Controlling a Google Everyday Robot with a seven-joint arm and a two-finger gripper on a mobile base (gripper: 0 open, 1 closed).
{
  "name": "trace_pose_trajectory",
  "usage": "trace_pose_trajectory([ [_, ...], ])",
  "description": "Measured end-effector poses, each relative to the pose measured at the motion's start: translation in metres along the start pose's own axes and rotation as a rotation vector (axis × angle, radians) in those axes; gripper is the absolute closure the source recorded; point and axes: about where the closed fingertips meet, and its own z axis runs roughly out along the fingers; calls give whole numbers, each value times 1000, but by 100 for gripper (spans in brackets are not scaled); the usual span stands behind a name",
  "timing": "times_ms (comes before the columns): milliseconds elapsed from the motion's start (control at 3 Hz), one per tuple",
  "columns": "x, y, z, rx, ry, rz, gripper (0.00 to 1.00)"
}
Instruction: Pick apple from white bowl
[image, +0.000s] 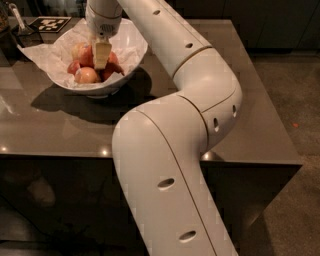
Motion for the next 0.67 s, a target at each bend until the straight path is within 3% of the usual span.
trace_pose_trajectory([
  [667, -14, -9, 2, 45, -58, -3, 100],
])
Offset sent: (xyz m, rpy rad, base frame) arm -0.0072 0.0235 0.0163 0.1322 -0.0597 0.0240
